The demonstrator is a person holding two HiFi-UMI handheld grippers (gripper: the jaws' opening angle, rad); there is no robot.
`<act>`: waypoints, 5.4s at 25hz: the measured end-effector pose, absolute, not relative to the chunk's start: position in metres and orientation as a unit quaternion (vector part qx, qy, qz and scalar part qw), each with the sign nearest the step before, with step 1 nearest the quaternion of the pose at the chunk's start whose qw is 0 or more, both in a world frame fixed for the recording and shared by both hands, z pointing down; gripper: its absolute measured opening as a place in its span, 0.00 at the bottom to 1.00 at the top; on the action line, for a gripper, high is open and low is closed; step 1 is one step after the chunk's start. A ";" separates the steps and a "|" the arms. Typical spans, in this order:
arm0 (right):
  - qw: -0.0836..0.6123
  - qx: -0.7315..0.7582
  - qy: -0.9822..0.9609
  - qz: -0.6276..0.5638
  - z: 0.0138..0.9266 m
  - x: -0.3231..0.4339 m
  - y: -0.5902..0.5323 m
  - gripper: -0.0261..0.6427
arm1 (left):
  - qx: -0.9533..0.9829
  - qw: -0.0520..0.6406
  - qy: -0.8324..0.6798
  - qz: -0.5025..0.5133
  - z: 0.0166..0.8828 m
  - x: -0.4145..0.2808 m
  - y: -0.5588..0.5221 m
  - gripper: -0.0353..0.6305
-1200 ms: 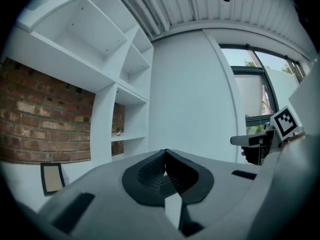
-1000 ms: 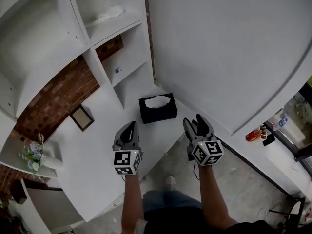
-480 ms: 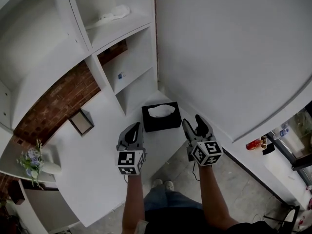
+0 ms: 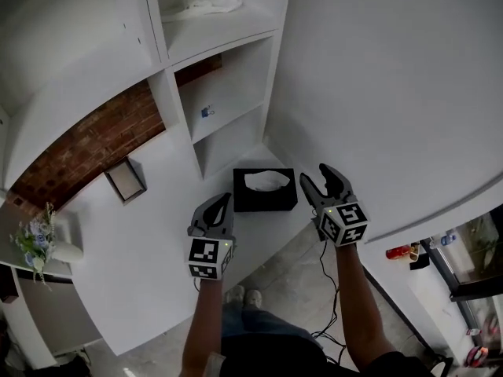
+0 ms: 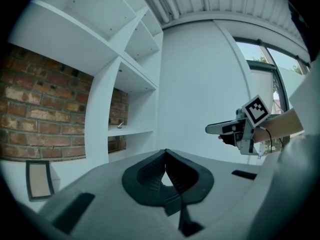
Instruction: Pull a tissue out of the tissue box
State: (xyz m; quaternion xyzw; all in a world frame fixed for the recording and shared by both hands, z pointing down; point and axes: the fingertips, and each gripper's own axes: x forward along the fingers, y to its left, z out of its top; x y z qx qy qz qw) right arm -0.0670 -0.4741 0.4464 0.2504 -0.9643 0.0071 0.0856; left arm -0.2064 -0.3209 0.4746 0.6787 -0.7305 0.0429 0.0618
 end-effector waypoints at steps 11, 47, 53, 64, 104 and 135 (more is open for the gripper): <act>0.270 0.035 -0.959 -0.078 0.486 -0.150 -0.483 0.39 | 0.676 0.075 -0.731 0.056 0.490 -0.224 -0.340 0.06; 0.540 -0.125 -0.813 -0.179 0.625 -0.155 -0.480 0.04 | 0.665 0.103 -0.735 0.078 0.519 -0.236 -0.352 0.06; 0.522 -0.105 -0.826 -0.187 0.614 -0.155 -0.484 0.04 | 0.668 0.102 -0.733 0.078 0.518 -0.235 -0.352 0.06; 0.468 -0.044 -0.859 -0.201 0.575 -0.158 -0.492 0.04 | 0.679 0.094 -0.724 0.076 0.511 -0.230 -0.355 0.06; 0.007 0.319 -0.948 0.013 0.382 -0.038 -0.472 0.04 | 0.718 0.029 -0.694 0.046 0.452 -0.216 -0.369 0.06; -0.027 0.402 -0.915 0.029 0.416 0.012 -0.439 0.04 | 0.725 0.007 -0.687 0.042 0.430 -0.191 -0.368 0.06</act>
